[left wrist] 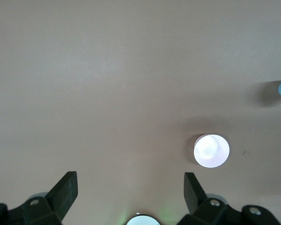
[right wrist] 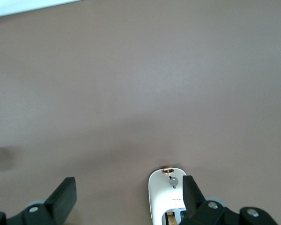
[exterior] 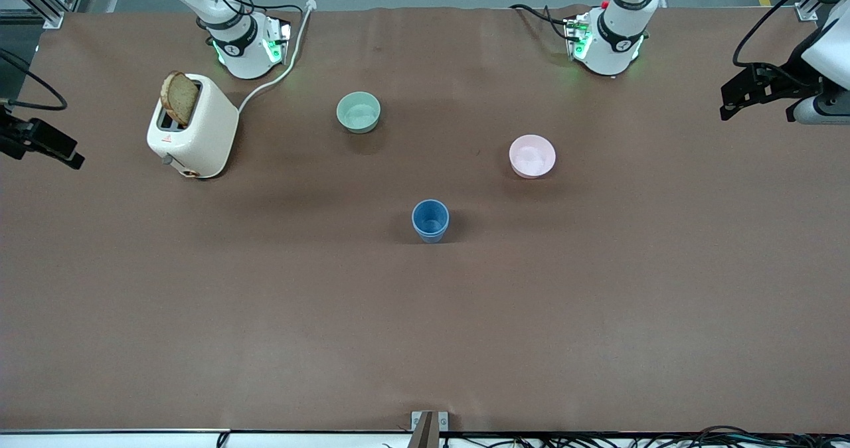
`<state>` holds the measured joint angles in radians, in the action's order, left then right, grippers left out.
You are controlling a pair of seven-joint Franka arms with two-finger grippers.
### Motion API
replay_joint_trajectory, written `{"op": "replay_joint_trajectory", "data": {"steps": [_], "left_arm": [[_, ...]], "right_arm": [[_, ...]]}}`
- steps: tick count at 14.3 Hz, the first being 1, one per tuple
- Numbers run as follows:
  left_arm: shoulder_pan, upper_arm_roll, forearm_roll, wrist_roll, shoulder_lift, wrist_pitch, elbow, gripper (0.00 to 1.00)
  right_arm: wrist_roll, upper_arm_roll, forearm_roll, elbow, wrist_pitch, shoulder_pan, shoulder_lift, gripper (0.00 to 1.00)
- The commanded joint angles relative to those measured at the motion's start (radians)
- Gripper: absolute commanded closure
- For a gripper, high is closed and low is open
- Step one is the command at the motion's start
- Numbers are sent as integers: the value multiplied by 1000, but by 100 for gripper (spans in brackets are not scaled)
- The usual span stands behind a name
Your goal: Stack blue cups with both arms
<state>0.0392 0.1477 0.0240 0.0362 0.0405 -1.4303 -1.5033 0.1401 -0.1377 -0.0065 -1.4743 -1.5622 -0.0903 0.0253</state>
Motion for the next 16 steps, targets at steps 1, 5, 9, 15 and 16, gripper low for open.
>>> {"op": "replay_joint_trajectory", "data": {"steps": [1,5,9,15,16], "left_arm": [[10,1,-7,-19,18,-7,-11,0],[10,0,-6,-19,18,-7,-5,0],[8,-2,-4,-16,16,-7,3,0],[8,0,-4,-18,10,-7,6,0],[10,0,-7,-18,10,-7,6,0]], "right_arm": [[-17,7,10,3,25,8,-18,0],[-62,7,7,3,51,12,-18,0],[-57,7,8,-11,47,15,-18,0],[-54,13,10,-12,44,43,-16,0],[-54,21,11,-12,44,55,-18,0]]}}
